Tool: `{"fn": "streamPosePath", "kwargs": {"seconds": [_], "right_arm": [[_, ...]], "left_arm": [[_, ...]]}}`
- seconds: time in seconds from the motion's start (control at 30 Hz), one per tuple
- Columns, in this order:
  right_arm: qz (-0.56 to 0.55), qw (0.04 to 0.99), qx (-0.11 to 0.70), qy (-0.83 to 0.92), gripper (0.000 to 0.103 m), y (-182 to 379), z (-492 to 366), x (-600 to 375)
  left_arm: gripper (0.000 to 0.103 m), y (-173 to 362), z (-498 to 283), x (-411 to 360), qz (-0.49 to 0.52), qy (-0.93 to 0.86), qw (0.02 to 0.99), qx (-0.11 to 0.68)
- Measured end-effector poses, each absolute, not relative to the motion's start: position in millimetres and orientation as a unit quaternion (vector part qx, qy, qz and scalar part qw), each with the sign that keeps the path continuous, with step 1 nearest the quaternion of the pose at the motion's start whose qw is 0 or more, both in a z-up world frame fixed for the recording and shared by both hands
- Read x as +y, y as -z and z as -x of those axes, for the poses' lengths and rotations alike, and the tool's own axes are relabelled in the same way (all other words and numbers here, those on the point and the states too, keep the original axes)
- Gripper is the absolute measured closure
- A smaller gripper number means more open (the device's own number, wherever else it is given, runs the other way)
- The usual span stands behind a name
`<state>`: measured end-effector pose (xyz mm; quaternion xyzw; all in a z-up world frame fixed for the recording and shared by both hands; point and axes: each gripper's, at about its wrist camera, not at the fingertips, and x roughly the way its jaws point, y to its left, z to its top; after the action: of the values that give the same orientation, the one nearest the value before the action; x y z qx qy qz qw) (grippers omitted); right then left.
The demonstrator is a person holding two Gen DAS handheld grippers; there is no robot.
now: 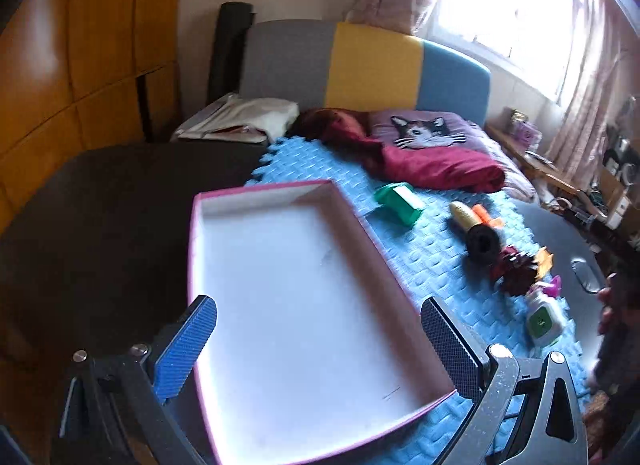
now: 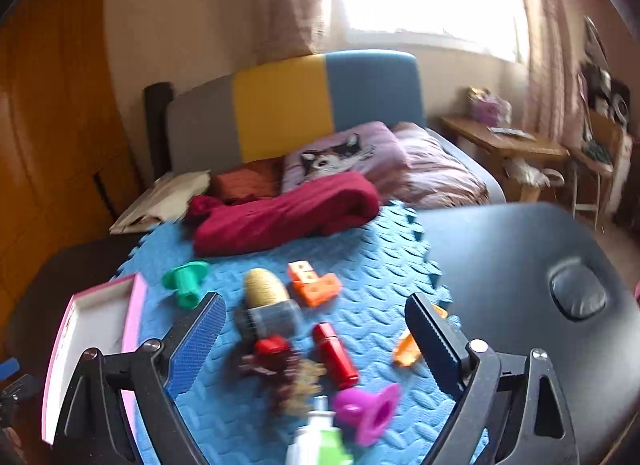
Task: Organize rigid objects
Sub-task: 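Reach the left tool to the green spool toy and close on it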
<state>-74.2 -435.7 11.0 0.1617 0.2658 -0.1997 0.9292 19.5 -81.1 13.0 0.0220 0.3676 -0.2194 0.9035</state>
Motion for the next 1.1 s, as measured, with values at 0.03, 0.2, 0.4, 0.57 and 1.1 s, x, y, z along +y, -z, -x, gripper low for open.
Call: {"fn": "streamPosePath", "kwargs": {"seconds": [0.03,0.2,0.4,0.57,1.1], "right_arm": [[-0.177,0.927,0.262,0.2,0.01,-6.3,76.6,-442.7],[-0.234,0.921,0.25,0.186,0.01,0.1,84.0,-460.4],[-0.241,0.921,0.25,0.175,0.01,0.2,82.2,-456.9],[-0.239,0.924,0.239,0.178,0.01,-3.4,85.3,-457.9],[-0.253,0.924,0.234,0.168,0.01,-3.8,87.0,-462.9]], "left_arm": [[0.0,-14.3,-22.6,-86.2,-0.023,0.225,0.902,0.368],[0.0,-23.9,-41.1,-120.5,-0.037,0.249,0.9,0.355],[0.0,-22.8,-79.6,-175.3,-0.071,0.266,0.879,0.388],[0.0,-10.9,-121.6,-209.8,-0.051,0.263,0.86,0.435],[0.014,51.1,-208.4,-281.9,-0.016,0.231,0.806,0.546]]}}
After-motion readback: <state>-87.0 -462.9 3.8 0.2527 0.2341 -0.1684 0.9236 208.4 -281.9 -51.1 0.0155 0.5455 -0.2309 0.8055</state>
